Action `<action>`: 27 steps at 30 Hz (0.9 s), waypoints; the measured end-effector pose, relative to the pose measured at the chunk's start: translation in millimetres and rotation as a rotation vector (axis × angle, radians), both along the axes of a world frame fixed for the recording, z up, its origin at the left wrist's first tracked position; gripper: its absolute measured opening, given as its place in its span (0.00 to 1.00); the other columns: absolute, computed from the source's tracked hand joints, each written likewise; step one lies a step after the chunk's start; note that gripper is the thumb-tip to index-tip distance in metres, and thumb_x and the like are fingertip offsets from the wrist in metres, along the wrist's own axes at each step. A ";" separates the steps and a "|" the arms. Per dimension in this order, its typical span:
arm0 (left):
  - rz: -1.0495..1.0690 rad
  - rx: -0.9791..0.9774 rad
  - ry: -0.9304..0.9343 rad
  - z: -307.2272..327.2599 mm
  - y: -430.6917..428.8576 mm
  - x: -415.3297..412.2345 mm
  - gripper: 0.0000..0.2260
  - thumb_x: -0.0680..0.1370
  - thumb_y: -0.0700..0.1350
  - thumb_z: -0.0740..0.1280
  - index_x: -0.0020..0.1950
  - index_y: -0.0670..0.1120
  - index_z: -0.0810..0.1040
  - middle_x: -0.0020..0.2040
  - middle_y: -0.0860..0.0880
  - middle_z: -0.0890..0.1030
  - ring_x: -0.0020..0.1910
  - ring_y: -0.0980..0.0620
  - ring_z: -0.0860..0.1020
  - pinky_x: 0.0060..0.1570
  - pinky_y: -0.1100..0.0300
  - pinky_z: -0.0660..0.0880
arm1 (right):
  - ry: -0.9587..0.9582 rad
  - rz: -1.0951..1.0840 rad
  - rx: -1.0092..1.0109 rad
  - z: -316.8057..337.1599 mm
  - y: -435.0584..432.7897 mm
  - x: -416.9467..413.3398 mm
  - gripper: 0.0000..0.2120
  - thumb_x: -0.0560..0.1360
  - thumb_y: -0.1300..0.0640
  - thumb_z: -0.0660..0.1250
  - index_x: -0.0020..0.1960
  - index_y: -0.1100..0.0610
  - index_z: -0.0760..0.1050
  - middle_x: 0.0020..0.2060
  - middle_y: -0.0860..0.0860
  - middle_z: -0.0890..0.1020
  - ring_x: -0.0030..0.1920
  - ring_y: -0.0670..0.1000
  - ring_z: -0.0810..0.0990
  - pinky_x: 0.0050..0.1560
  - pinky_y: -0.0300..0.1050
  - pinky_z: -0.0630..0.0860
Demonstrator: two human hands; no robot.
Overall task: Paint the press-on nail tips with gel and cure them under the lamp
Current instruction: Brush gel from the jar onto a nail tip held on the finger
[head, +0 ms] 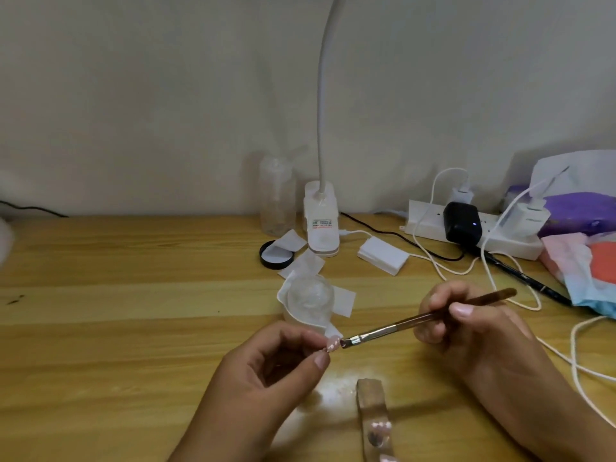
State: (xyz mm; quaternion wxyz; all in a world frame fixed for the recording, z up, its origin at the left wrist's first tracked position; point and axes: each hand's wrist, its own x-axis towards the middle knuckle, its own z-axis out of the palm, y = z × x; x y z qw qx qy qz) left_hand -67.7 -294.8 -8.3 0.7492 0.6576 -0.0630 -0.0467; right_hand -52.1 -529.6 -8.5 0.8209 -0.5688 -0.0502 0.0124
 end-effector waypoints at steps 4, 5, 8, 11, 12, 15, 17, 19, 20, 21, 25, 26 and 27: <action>-0.014 0.008 0.003 -3.1 2.5 -0.7 0.05 0.63 0.45 0.74 0.37 0.53 0.85 0.40 0.47 0.86 0.38 0.59 0.81 0.39 0.70 0.75 | -0.003 -0.023 -0.021 -1.1 0.8 0.6 0.07 0.61 0.54 0.70 0.37 0.55 0.82 0.34 0.52 0.79 0.32 0.46 0.78 0.35 0.38 0.78; -0.019 0.009 0.003 -3.0 3.0 -0.8 0.06 0.61 0.47 0.76 0.37 0.53 0.85 0.41 0.47 0.86 0.39 0.58 0.81 0.39 0.70 0.75 | -0.006 -0.027 -0.023 -1.1 1.3 0.6 0.06 0.62 0.55 0.69 0.37 0.55 0.82 0.34 0.52 0.79 0.33 0.47 0.78 0.36 0.38 0.78; -0.019 0.019 -0.006 -3.7 3.2 -1.3 0.11 0.57 0.54 0.75 0.37 0.53 0.85 0.42 0.44 0.85 0.39 0.58 0.81 0.40 0.70 0.75 | -0.012 -0.025 -0.037 -0.8 2.1 -0.6 0.06 0.66 0.59 0.65 0.37 0.55 0.82 0.35 0.53 0.79 0.33 0.47 0.78 0.36 0.38 0.78; -0.022 0.031 0.003 -4.6 2.1 -1.6 0.08 0.59 0.50 0.76 0.36 0.53 0.84 0.42 0.46 0.86 0.39 0.58 0.82 0.41 0.69 0.76 | -0.036 -0.035 -0.079 -0.3 3.1 -2.5 0.07 0.67 0.59 0.64 0.38 0.55 0.81 0.36 0.53 0.79 0.35 0.48 0.78 0.38 0.38 0.78; -0.028 0.031 0.010 -4.7 2.1 -1.8 0.06 0.61 0.47 0.76 0.36 0.53 0.84 0.41 0.47 0.86 0.40 0.58 0.82 0.41 0.69 0.76 | -0.047 -0.046 -0.096 -0.7 3.6 -2.4 0.07 0.67 0.59 0.64 0.38 0.55 0.81 0.37 0.53 0.79 0.35 0.48 0.78 0.38 0.38 0.78; -0.040 0.025 0.008 -4.9 3.1 -2.4 0.04 0.64 0.43 0.73 0.36 0.52 0.84 0.41 0.49 0.86 0.40 0.59 0.82 0.40 0.70 0.75 | -0.087 -0.082 -0.148 -2.0 3.7 -1.9 0.08 0.67 0.60 0.64 0.37 0.54 0.81 0.36 0.52 0.78 0.36 0.48 0.77 0.40 0.37 0.78; -0.055 0.019 0.006 -3.8 3.4 -3.5 0.04 0.65 0.43 0.72 0.37 0.52 0.84 0.43 0.51 0.86 0.42 0.59 0.83 0.40 0.71 0.75 | -0.096 -0.092 -0.127 -2.9 1.8 -0.5 0.08 0.68 0.60 0.64 0.38 0.54 0.81 0.36 0.52 0.78 0.36 0.48 0.77 0.40 0.37 0.78; -0.067 0.025 -0.001 -3.0 3.5 -4.0 0.05 0.65 0.45 0.73 0.39 0.53 0.84 0.44 0.53 0.86 0.42 0.60 0.83 0.41 0.70 0.75 | -0.088 -0.088 -0.075 -3.6 -0.7 1.8 0.07 0.68 0.60 0.64 0.38 0.54 0.81 0.36 0.51 0.78 0.36 0.47 0.78 0.40 0.38 0.78; -0.071 0.031 -0.007 -2.9 3.6 -4.1 0.05 0.65 0.47 0.74 0.40 0.54 0.85 0.43 0.54 0.86 0.42 0.61 0.83 0.41 0.70 0.75 | -0.087 -0.083 -0.051 -3.7 -2.0 2.8 0.06 0.68 0.59 0.64 0.39 0.54 0.81 0.36 0.51 0.78 0.35 0.47 0.78 0.39 0.38 0.78; -0.074 0.039 -0.009 -3.2 3.7 -3.9 0.07 0.64 0.49 0.75 0.41 0.54 0.85 0.43 0.55 0.86 0.42 0.61 0.83 0.42 0.70 0.75 | -0.086 -0.078 -0.032 -3.9 -3.1 3.6 0.06 0.68 0.59 0.65 0.39 0.54 0.81 0.36 0.50 0.78 0.35 0.46 0.78 0.39 0.39 0.78; -0.074 0.017 0.011 -4.3 3.2 -4.1 0.09 0.61 0.51 0.75 0.40 0.53 0.85 0.43 0.53 0.86 0.41 0.60 0.83 0.41 0.70 0.75 | -0.100 -0.041 -0.023 -3.8 -2.9 3.5 0.05 0.67 0.58 0.66 0.39 0.54 0.81 0.35 0.50 0.78 0.34 0.46 0.78 0.38 0.39 0.78; -0.068 0.011 0.012 -4.8 2.9 -3.9 0.10 0.60 0.53 0.74 0.39 0.53 0.85 0.42 0.53 0.86 0.40 0.59 0.83 0.41 0.69 0.76 | -0.109 -0.023 -0.032 -3.2 -1.9 2.5 0.04 0.66 0.57 0.67 0.39 0.54 0.81 0.35 0.50 0.78 0.34 0.46 0.78 0.39 0.39 0.78; -0.058 0.014 0.011 -5.6 2.7 -3.6 0.11 0.59 0.54 0.74 0.38 0.53 0.85 0.42 0.52 0.86 0.39 0.59 0.83 0.41 0.69 0.76 | -0.119 -0.007 -0.044 -2.9 -1.2 1.5 0.05 0.65 0.56 0.68 0.39 0.54 0.81 0.35 0.50 0.78 0.35 0.47 0.78 0.39 0.39 0.78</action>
